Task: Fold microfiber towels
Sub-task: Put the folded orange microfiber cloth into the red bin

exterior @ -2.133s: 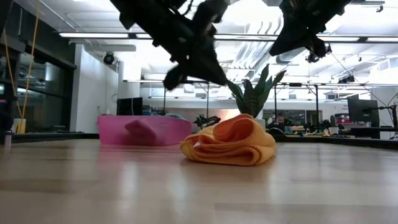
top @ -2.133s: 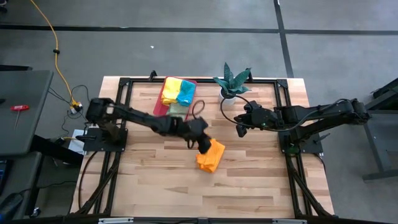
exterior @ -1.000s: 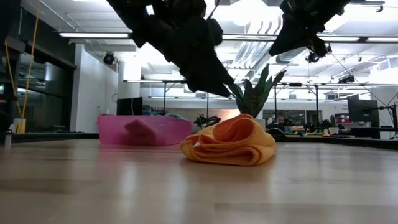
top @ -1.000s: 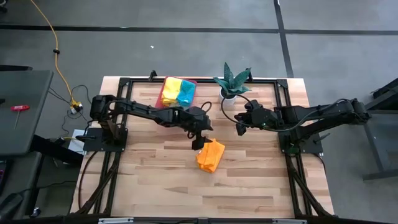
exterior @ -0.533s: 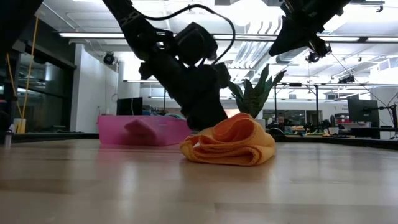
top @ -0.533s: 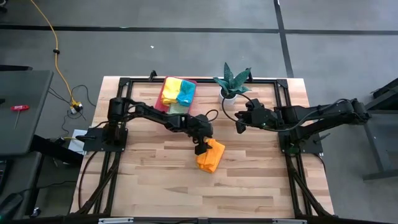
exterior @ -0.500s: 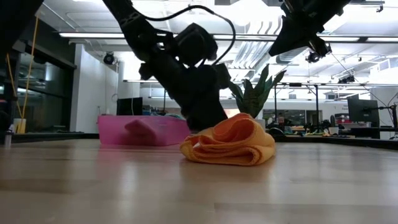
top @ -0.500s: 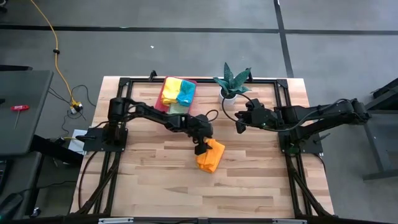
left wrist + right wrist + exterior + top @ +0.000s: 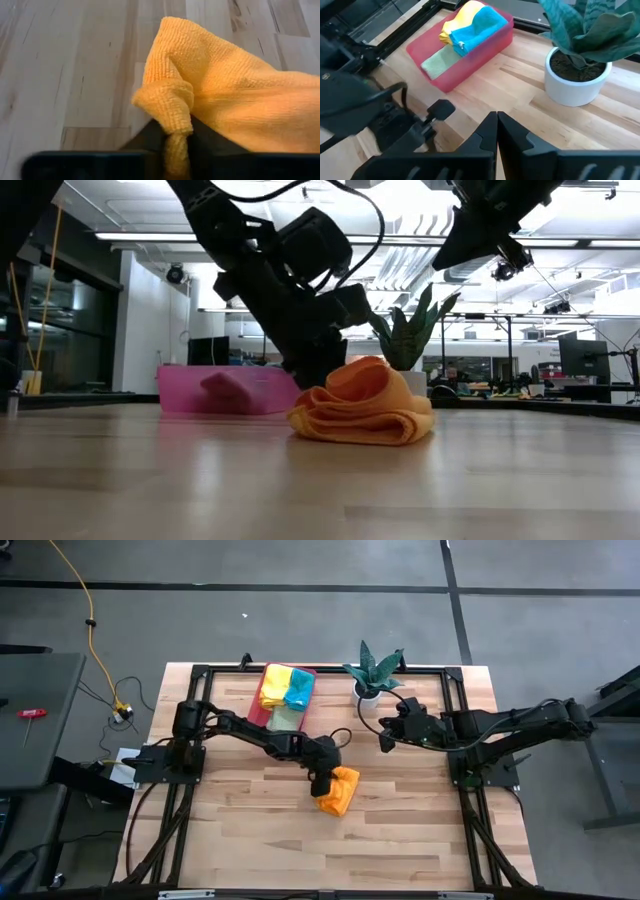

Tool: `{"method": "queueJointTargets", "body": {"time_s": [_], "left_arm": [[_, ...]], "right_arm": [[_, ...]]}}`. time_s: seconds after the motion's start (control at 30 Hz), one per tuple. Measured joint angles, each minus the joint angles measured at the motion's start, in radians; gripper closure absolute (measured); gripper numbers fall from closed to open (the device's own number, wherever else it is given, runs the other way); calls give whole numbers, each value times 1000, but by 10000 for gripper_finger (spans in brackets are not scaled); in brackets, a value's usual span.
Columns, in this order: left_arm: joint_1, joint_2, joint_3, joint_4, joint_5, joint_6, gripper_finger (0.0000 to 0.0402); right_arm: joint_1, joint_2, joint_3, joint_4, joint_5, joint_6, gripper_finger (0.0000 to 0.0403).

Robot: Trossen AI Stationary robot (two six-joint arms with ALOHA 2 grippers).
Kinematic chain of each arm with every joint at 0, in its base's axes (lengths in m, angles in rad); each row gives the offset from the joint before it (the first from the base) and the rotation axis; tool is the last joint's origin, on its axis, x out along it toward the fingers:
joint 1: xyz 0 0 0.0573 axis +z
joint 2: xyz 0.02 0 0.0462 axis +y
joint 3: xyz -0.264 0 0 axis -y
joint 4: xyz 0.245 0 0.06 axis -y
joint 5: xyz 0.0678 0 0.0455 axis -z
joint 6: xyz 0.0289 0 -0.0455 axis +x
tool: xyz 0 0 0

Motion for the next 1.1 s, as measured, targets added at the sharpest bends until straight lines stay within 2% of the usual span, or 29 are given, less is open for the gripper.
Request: {"method": "queueJointTargets", "body": {"time_s": [0.07, 0.27, 0.43, 0.67, 0.83, 0.97, 1.1], "left_arm": [[-7, -4, 0, -1, 1, -19, 382], [3, -109, -5, -57, -12, -19, 394], [41, -300, -4, -191, -54, 49, 397], [104, -610, -3, -404, -49, 183, 399], [206, -800, -3, -589, -52, 257, 400], [329, -900, -3, -710, -41, 314, 400], [467, -953, -3, -783, 47, 368, 401]], "right_arm": [[0, 0, 0, 0, 4, 0, 402], [-1, 0, 0, -1, 6, 0, 402], [-1, 0, 0, -6, 6, 3, 402], [-1, 0, 0, -3, 2, 4, 402], [-1, 0, 0, -3, 2, 8, 402], [-1, 0, 0, -2, 2, 8, 402], [-1, 0, 0, -2, 2, 8, 402]]}}
